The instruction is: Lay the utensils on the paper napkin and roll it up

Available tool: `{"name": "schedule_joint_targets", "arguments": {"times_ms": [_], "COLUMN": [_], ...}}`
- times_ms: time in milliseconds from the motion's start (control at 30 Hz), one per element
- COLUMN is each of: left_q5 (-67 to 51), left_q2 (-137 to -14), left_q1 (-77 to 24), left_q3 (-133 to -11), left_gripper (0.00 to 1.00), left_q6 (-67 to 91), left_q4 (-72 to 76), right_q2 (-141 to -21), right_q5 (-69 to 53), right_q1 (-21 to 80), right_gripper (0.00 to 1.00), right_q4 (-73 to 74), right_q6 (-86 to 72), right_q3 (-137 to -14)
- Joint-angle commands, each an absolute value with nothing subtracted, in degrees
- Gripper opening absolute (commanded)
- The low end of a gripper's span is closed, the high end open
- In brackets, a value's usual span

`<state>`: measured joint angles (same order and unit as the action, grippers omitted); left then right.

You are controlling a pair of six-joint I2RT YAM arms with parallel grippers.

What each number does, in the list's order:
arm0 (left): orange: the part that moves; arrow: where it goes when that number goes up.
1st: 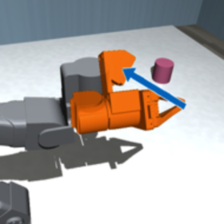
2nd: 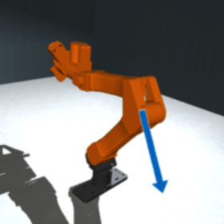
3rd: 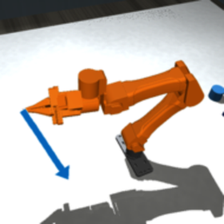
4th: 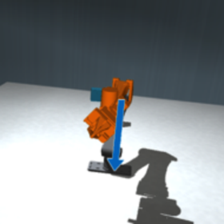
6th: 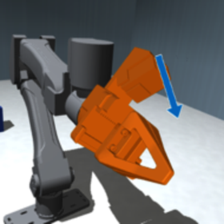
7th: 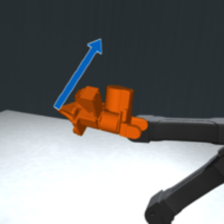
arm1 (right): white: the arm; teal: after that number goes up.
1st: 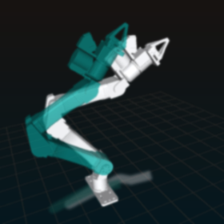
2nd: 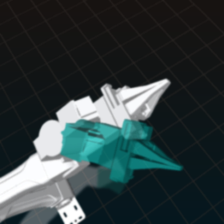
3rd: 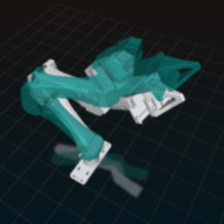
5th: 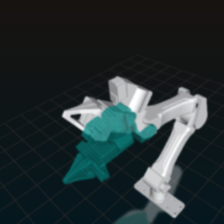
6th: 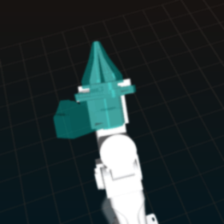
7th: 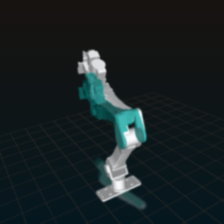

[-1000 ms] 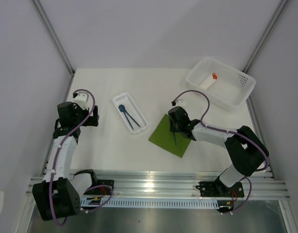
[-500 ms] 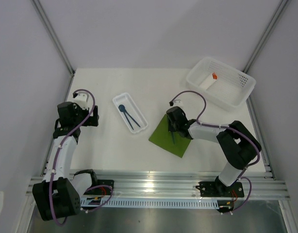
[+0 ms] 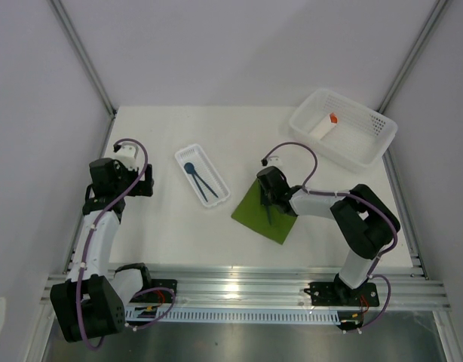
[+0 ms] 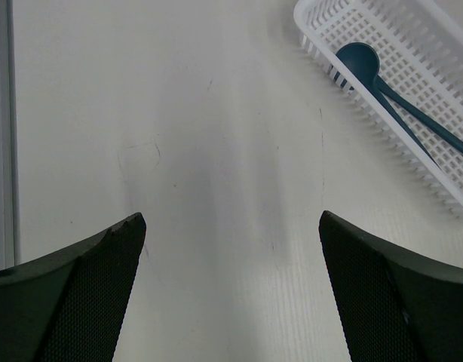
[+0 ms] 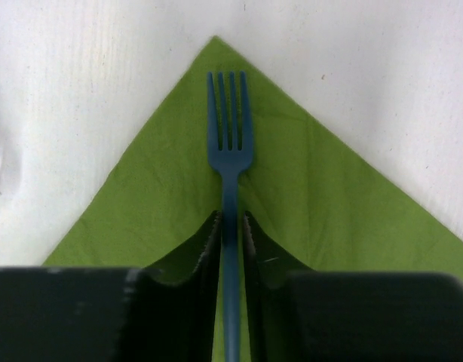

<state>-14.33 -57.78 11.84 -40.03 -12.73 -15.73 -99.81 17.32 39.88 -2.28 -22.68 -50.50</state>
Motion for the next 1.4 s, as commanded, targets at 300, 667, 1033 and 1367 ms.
{"name": "schedule_joint_targets", "arguments": {"times_ms": [300, 667, 1033, 1367], "left_q5": [-14.59, -7.04, -1.67, -1.58], "left_q2": [-57.66, -60.29, -60.47, -63.63], "left_q1": [12.39, 12.48, 12.66, 12.74], "left_q3": [-39.47, -34.90, -32.17, -33.49], "left_gripper": [0.99, 0.99, 1.00, 1.00], "left_q6": [-14.76, -15.91, -15.64, -15.56], "left_q4": [-14.68, -7.57, -1.23, -2.63], "right_q2": [-89.58, -109.55, -132.27, -135.44], "right_q5": [19.86, -3.83, -13.36, -6.42], "right_q1": [41.48, 45.96, 47.55, 48.16], "right_gripper": [0.48, 0.36, 0.26, 0.25], "right_q4": [-0.44, 4.65, 15.90, 16.26], "right_q6": [-19.53, -8.71, -1.67, -3.43], "right_q3": [-54.84, -84.79, -108.98, -108.46]}}
